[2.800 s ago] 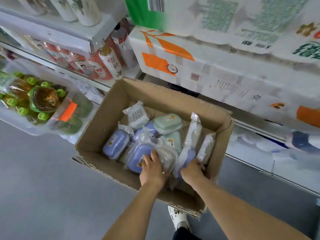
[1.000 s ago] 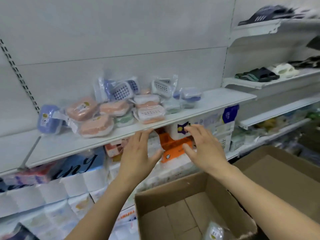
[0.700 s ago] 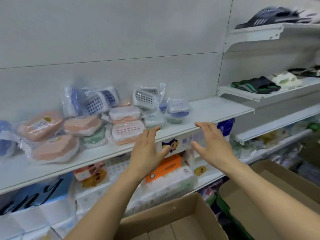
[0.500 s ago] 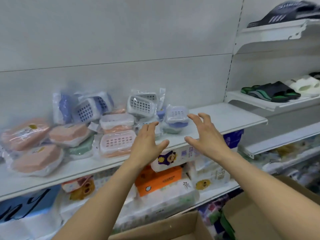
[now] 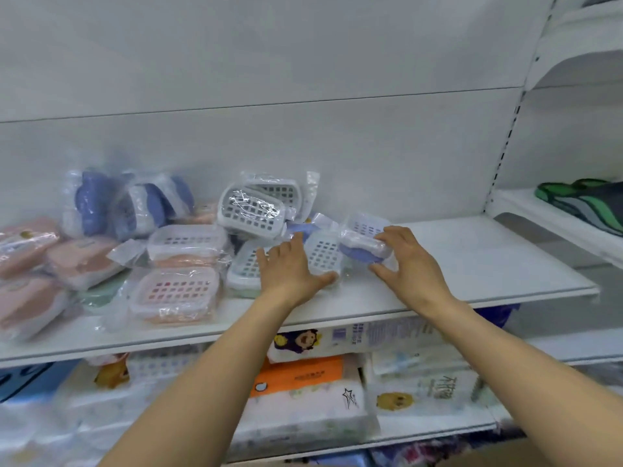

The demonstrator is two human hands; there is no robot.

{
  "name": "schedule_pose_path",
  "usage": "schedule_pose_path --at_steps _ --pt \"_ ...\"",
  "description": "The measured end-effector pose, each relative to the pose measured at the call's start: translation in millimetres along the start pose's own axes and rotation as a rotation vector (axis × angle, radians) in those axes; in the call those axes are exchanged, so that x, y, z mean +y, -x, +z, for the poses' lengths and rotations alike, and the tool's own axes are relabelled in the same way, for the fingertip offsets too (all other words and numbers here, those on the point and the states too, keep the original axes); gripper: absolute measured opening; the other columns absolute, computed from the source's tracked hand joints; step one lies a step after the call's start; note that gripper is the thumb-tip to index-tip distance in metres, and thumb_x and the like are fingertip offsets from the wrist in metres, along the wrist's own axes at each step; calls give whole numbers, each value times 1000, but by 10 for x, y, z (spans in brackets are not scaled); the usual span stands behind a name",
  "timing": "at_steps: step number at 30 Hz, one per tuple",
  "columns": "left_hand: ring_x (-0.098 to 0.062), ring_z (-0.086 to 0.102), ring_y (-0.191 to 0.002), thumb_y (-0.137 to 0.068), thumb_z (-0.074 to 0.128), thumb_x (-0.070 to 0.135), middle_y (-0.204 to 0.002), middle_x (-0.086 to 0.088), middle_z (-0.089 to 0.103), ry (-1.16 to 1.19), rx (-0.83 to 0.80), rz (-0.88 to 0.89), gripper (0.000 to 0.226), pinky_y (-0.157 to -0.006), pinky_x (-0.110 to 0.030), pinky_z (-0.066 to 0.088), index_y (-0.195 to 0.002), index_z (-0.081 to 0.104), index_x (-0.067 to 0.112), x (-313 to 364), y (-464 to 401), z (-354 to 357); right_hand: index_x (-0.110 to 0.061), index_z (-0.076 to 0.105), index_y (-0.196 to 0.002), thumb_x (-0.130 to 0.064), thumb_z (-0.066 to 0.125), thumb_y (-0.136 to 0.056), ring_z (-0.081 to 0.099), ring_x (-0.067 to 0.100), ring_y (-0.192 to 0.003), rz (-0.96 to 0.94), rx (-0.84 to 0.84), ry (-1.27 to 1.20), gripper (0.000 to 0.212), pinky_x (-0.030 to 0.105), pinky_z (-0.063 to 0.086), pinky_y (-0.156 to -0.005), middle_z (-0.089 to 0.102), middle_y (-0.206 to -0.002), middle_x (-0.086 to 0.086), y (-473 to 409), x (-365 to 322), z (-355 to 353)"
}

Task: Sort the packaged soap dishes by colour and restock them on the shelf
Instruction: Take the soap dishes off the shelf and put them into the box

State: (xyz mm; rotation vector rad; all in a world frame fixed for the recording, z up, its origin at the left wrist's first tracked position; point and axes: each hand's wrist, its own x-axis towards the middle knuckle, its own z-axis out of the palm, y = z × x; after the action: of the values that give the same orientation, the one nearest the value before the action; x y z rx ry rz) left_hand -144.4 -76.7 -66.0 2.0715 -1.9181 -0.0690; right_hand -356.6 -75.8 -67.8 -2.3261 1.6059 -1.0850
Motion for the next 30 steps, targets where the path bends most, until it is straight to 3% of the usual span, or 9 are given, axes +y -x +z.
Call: schedule_pose_path --at_steps 3,5,7,9,12,15,21,24,30 --pt "-31 31 -143 -65 47 92 -153 -13 38 -102 -19 11 117 -119 -56 -2 -152 20 18 168 -25 113 -13 55 -126 -21 70 -87 52 22 -117 9 13 -6 43 32 45 -87 45 -138 3 9 127 -56" --pt "-32 30 -143 -70 39 91 -151 -16 39 -176 1 43 110 -119 -56 -4 -152 22 19 229 7 194 -12 55 -127 -20 69 -87 51 23 -119 17 13 -19 44 33 46 -88 45 -139 4 36 140 -55" --pt "-31 33 -141 -78 41 83 -149 -17 41 -186 14 55 97 -120 -52 4 -151 26 21 242 50 217 -11 55 -127 -20 69 -87 52 23 -119 17 27 -32 44 33 46 -87 45 -138 4 84 116 -53" --pt "-31 37 -136 -79 51 74 -148 -15 41 -119 12 33 88 -116 -45 20 -147 31 23 235 109 161 -12 55 -127 -20 69 -87 52 21 -117 27 46 -51 43 30 44 -84 45 -138 3 165 66 -60" --pt "-32 44 -125 -72 64 65 -140 -10 45 17 82 11 86 -104 -40 36 -143 37 26 183 326 15 -14 55 -126 -21 70 -86 52 18 -114 21 86 -78 43 26 41 -81 46 -135 1 329 -73 -75" --pt "-29 51 -118 -66 65 61 -134 -7 49 144 203 1 88 -98 -40 44 -142 40 26 -16 684 -148 -15 55 -123 -18 74 -83 50 12 -113 -26 133 -124 44 23 39 -84 48 -132 0 477 -371 -112" --pt "-18 49 -121 -62 68 61 -136 2 44 242 356 -83 89 -97 -40 47 -142 40 33 -965 1611 -616 -15 57 -121 -14 77 -80 48 10 -119 -168 141 -262 46 21 39 -91 49 -133 0 817 -1406 35" --pt "-17 53 -114 -54 56 70 -132 4 45 232 398 -120 94 -89 -37 48 -139 42 33 -1592 2151 -857 -13 57 -121 -12 78 -79 48 13 -122 -224 132 -333 48 21 41 -95 49 -134 0 1032 -2025 279" --pt "-15 50 -115 -58 65 59 -129 6 43 233 445 -228 86 -84 -37 51 -138 42 33 -2975 3206 -1304 -12 56 -121 -10 78 -79 47 16 -125 -307 48 -419 48 25 42 -98 49 -134 3 1577 -3381 1035"
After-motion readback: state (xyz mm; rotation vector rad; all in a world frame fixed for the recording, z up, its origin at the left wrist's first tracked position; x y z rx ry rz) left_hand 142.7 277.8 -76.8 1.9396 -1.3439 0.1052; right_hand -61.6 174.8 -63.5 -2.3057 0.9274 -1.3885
